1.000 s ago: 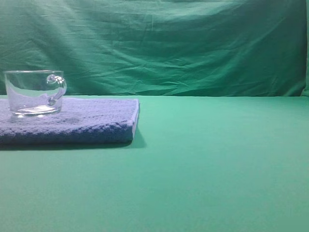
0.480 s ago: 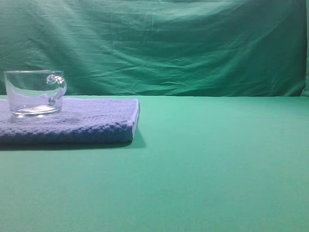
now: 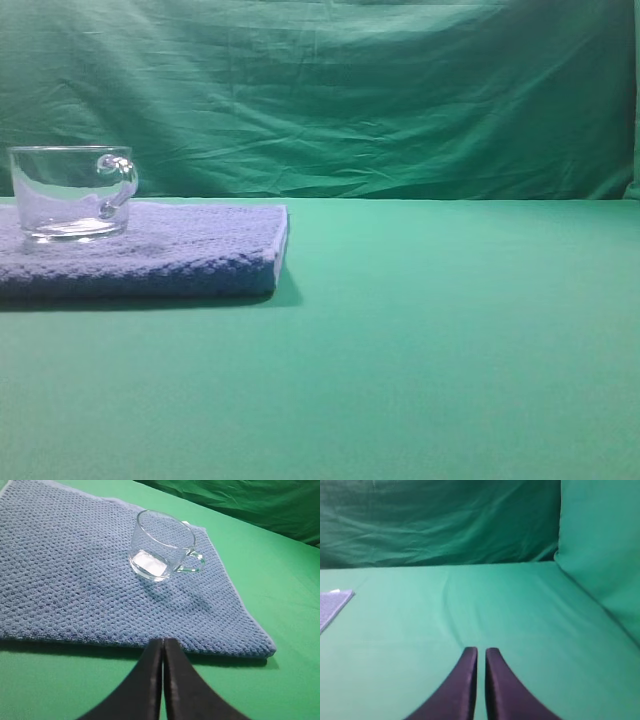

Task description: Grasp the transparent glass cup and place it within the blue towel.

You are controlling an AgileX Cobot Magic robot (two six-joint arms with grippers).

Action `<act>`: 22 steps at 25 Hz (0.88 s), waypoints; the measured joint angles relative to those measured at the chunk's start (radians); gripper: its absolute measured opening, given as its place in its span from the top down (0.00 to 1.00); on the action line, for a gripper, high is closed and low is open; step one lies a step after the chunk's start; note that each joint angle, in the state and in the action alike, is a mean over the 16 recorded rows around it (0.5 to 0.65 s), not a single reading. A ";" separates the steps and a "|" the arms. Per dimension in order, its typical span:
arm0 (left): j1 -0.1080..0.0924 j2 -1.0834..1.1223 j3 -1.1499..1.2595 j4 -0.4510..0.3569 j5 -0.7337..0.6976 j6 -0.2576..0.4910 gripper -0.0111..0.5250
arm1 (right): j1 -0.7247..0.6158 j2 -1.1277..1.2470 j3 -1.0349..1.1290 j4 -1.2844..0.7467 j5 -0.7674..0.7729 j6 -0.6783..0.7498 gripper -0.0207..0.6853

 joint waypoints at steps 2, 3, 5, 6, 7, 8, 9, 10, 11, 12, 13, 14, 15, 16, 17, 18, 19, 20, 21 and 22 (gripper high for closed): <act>0.000 0.000 0.000 0.000 0.000 0.000 0.98 | 0.000 0.000 0.010 0.002 0.002 0.000 0.90; 0.000 0.000 0.000 0.000 0.000 0.000 0.98 | 0.000 0.000 0.012 0.002 0.004 0.000 0.90; 0.000 0.000 0.000 0.000 0.000 0.000 0.98 | -0.001 0.000 0.014 0.003 0.007 0.000 0.90; 0.000 0.000 0.000 0.000 0.000 0.000 0.98 | -0.001 0.000 0.014 0.003 0.009 0.000 0.90; 0.000 0.000 0.000 0.000 0.000 0.000 0.98 | -0.001 0.000 0.014 0.003 0.011 0.000 0.90; 0.000 0.000 0.000 0.000 0.000 0.000 0.98 | -0.001 0.000 0.015 0.003 0.013 0.000 0.90; 0.000 0.000 0.000 0.000 0.000 0.000 0.98 | -0.001 0.000 0.015 0.003 0.015 0.000 0.90; 0.000 0.000 0.000 0.000 0.000 0.000 0.98 | -0.001 0.000 0.015 0.003 0.016 0.000 0.90; 0.000 0.000 0.000 0.000 0.000 0.000 0.98 | -0.001 0.000 0.015 0.003 0.017 0.000 0.90; 0.000 0.000 0.000 0.000 0.000 0.000 0.98 | -0.001 0.000 0.015 0.003 0.017 0.000 0.90; 0.000 0.000 0.000 0.000 0.000 0.000 0.98 | -0.001 0.000 0.015 0.003 0.018 0.000 0.90; 0.000 0.000 0.000 0.000 0.000 0.000 0.98 | -0.001 0.000 0.015 0.003 0.018 0.000 0.90; 0.000 0.000 0.000 0.000 0.000 0.000 0.98 | -0.001 0.000 0.015 0.003 0.018 0.000 0.90; 0.000 0.000 0.000 0.000 0.000 0.000 0.98 | -0.001 0.000 0.015 0.003 0.018 0.000 0.90; 0.000 0.000 0.000 0.000 0.000 0.000 0.98 | -0.001 0.000 0.015 0.003 0.018 0.000 0.90; 0.000 0.000 0.000 0.000 0.000 0.000 0.98 | -0.001 0.000 0.015 0.003 0.018 0.000 0.90; 0.000 0.000 0.000 0.000 0.000 0.000 0.98 | -0.001 0.000 0.015 0.003 0.018 0.000 0.90; 0.000 0.000 0.000 0.000 0.000 0.000 0.98 | -0.001 0.000 0.015 0.003 0.018 0.000 0.90; 0.000 0.000 0.000 0.000 0.000 0.000 0.98 | -0.001 0.000 0.015 0.003 0.018 0.000 0.90; 0.000 0.000 0.000 0.000 0.000 0.000 0.98 | -0.001 0.000 0.015 0.003 0.018 0.000 0.90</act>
